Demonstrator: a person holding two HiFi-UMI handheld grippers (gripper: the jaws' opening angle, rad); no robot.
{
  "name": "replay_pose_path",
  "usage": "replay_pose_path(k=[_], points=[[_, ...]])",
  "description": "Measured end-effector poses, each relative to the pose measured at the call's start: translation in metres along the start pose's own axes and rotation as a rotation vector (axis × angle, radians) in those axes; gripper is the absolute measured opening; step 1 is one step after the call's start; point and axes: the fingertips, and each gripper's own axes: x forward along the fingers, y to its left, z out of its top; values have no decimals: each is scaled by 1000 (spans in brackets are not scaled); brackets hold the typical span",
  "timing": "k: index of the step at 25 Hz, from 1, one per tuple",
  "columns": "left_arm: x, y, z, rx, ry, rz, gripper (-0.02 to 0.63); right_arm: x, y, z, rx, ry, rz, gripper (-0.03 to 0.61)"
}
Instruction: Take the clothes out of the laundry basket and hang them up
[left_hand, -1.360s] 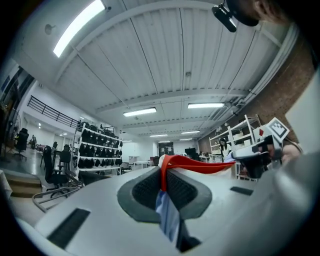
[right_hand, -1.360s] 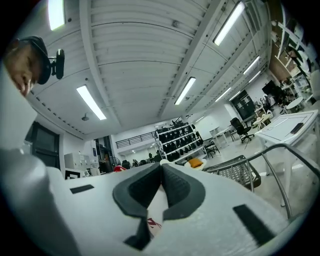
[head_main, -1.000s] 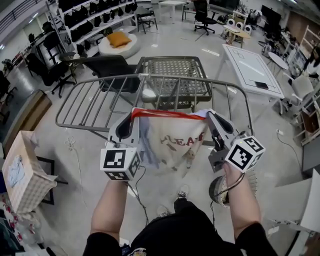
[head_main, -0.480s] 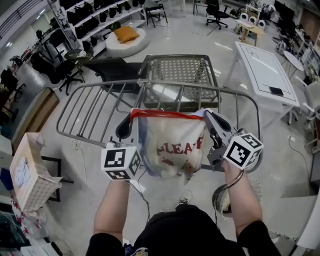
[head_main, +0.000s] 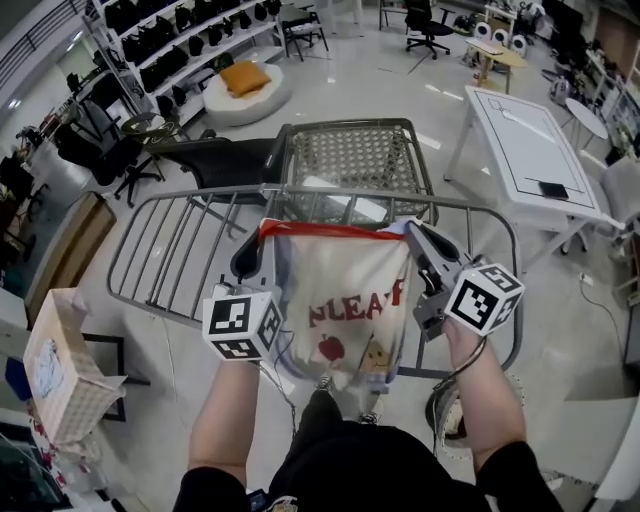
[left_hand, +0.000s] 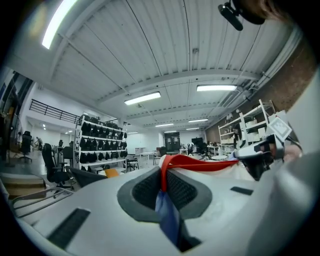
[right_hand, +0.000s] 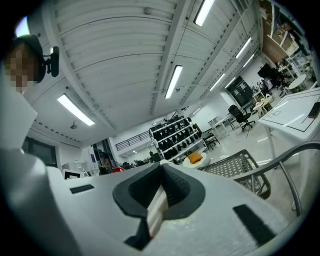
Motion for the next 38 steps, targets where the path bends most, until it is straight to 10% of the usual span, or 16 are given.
replay_pose_path(k=[38], points=[[295,41,-107,-79,174,-317,25,167,-199,-5,-50,49,-434,11]])
